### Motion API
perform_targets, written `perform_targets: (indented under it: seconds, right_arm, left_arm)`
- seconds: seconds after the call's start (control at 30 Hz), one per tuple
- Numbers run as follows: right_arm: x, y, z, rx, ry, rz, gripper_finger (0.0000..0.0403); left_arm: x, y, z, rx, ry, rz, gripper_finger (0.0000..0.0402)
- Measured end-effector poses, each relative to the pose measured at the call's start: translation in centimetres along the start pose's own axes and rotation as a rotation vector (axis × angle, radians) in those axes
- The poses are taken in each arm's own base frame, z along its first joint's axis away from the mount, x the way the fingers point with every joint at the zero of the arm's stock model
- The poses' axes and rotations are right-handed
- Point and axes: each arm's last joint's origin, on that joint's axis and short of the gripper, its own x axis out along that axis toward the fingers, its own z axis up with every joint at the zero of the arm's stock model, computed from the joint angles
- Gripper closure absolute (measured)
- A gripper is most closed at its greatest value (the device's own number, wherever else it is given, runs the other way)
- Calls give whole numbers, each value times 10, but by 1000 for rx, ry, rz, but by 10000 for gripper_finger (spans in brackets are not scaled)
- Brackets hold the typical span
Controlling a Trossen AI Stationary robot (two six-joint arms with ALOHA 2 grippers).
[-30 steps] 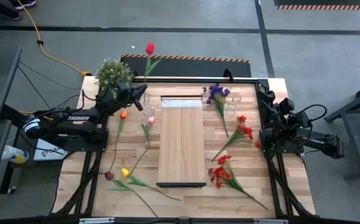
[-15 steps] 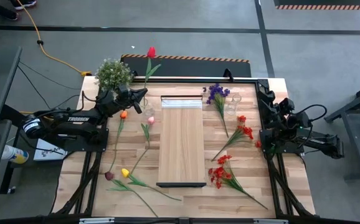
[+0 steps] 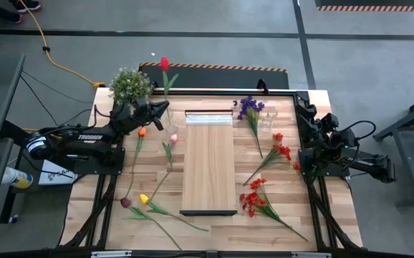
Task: Pick and place flowers into a vace then onto a shelf
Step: Put the red flower into the left transparent vase, then put the pink flower into the left transparent vase
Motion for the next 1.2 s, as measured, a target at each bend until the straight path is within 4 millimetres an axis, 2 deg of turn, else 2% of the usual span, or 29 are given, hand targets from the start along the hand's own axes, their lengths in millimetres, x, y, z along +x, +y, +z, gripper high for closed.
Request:
perform_targets:
  seconds: [0.3, 0.63, 1.2]
  right_arm:
    - [0, 0, 0, -1, 0, 0, 132]
    - [0, 0, 0, 0, 0, 0, 131]
    - [0, 0, 0, 5, -1, 0, 131]
  left_arm:
    - [0, 1, 0, 33, -1, 25, 358]
    - [0, 2, -4, 25, 42, 41, 297]
    - [0, 3, -4, 57, 34, 74, 232]
